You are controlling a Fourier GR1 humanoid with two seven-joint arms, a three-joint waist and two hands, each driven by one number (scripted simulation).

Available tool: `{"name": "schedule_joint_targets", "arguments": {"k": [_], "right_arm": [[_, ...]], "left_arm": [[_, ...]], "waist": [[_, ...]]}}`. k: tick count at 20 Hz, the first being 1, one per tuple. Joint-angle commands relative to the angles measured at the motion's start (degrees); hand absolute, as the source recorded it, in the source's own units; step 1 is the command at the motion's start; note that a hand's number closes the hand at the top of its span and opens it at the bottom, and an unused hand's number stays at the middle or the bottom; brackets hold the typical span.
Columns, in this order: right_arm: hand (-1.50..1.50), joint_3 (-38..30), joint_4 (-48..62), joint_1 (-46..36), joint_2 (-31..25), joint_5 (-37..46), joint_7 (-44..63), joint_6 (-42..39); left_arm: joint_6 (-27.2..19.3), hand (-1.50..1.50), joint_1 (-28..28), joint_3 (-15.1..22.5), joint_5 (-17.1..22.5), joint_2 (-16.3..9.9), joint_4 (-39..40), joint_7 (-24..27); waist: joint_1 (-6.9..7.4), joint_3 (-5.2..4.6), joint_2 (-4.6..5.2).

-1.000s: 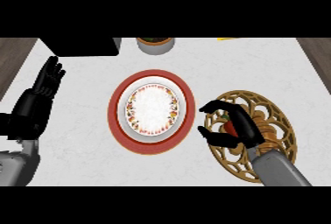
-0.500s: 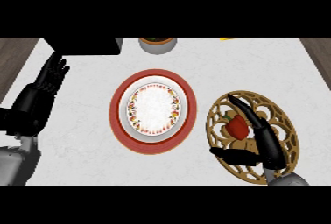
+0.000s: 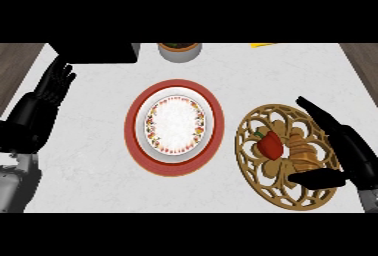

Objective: Pick the croissant from the placemat and place it in the plate

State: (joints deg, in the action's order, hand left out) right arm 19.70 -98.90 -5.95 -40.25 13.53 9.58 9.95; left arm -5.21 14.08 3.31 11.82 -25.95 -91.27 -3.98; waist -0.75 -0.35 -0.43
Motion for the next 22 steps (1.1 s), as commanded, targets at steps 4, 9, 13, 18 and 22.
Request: {"name": "schedule_joint_targets", "arguments": {"k": [4,9,13,18,22], "right_arm": [[-1.5,3.68,-6.63,-3.67,-10.85,-0.58,22.9,-18.62],[-1.5,5.75,-10.09,-6.45,-8.4,-3.25,35.05,-26.26],[-1.5,4.91,-3.1,-7.16,-4.57,1.55,32.02,-28.03],[-1.5,2.39,-0.37,-7.92,-3.78,6.05,31.8,-30.73],[-1.5,2.68,1.56,-5.83,-0.73,9.5,33.67,-32.17]], "left_arm": [[-0.12,0.0,1.56,0.85,-0.89,0.92,0.17,-0.79],[-0.79,0.0,3.75,1.04,-2.25,2.28,0.84,-2.15],[3.86,0.0,0.07,-3.3,-0.27,0.47,1.25,1.03],[4.66,0.0,-2.57,-2.79,-0.27,2.61,-2.21,-0.89],[2.81,0.0,1.19,-1.85,-4.76,4.94,0.68,0.01]], "waist": [[0.5,0.05,0.29],[0.66,0.28,0.43],[1.06,0.34,0.48],[1.13,0.35,0.4],[0.7,0.35,0.43]]}}
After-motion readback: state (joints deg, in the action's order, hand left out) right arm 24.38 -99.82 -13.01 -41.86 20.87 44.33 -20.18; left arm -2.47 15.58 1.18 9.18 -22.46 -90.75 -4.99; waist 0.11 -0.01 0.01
